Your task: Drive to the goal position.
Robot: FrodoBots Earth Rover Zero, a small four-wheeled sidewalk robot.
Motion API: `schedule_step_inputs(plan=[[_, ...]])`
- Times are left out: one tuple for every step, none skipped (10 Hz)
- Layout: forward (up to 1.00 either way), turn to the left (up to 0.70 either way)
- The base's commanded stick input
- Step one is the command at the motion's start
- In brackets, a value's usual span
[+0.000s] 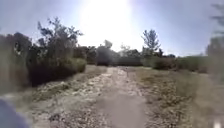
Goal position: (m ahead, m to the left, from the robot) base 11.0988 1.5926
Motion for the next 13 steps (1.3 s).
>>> schedule_step_inputs(plan=[[0.7, 0.0], [0.7, 0.0], [0.7, 0.0], [0.7, 0.0], [0.7, 0.0], [0.7, 0.0], [0.7, 0.0], [0.7, 0.0], [0.7, 0.0], [0.7, 0.0], [0.7, 0.0], [0.7, 0.0], [0.7, 0.0]])
